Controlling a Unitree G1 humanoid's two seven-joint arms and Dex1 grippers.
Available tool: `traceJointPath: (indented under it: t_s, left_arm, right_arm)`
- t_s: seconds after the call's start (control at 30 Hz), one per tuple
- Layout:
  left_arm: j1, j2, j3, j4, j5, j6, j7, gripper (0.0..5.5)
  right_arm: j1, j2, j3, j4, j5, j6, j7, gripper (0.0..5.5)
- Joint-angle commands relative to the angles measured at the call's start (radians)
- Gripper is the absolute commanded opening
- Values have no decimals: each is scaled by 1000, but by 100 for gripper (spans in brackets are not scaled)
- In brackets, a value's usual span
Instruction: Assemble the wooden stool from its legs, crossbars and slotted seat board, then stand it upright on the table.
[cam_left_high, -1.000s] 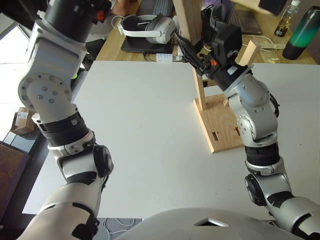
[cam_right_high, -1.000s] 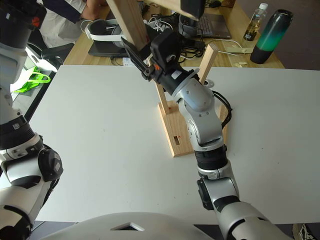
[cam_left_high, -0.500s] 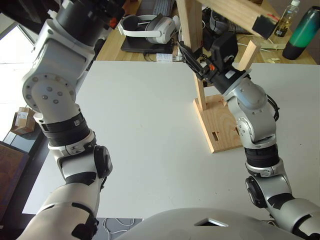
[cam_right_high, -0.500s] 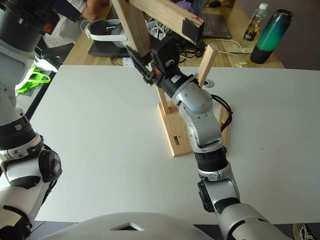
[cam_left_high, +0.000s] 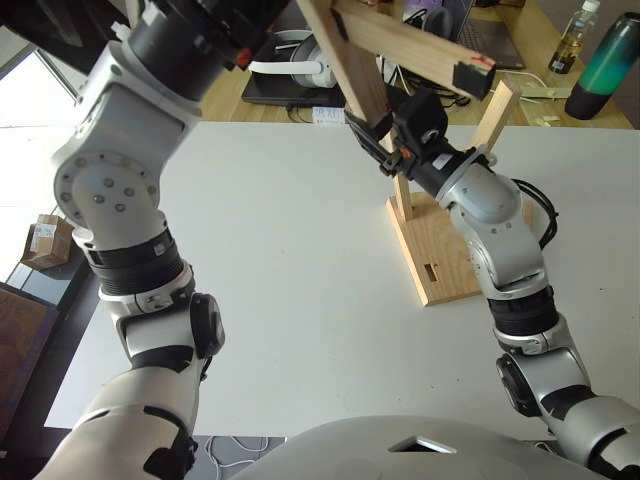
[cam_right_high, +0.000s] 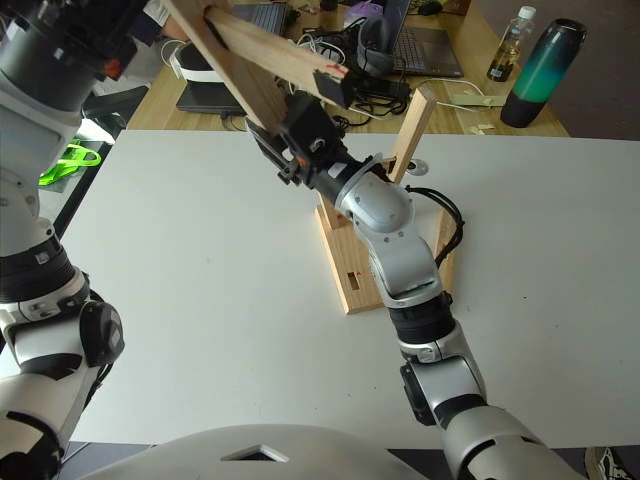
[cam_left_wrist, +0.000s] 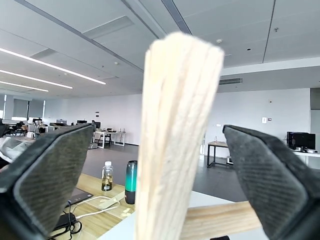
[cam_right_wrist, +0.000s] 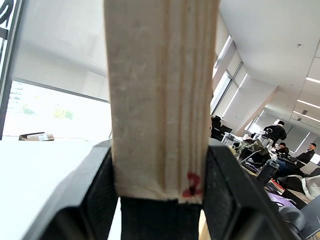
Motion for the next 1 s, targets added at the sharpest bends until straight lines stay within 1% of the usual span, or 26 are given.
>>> traceJointPath:
  t_s: [0.03,0.27,0.53,0.57,0.63,0.73,0.83,1.0]
  left_arm:
    - [18,9,-23,9,41,18,21,433]
    - [50,0,-23,24,42,52,52,324]
    - [64,38,-8,46,63,60,33,207]
    - [62,42,-7,50,64,59,30,196]
    - [60,41,-5,53,67,55,25,157]
    - [61,23,2,46,65,41,29,120]
    - [61,6,10,36,47,42,43,112]
    - [74,-44,38,24,2,47,120,105]
  right_arm:
    - [-17,7,13,7,-22,-2,-1,206]
    - [-17,-14,25,29,-70,-51,9,206]
    - [-10,-79,24,70,-122,-131,36,206]
    - [-9,-81,23,72,-124,-136,38,206]
    - [-9,-81,21,76,-124,-142,40,206]
    - [-7,-74,18,74,-116,-139,39,205]
    - [-3,-67,19,69,-111,-130,37,204]
    - [-4,-70,22,74,-117,-115,42,204]
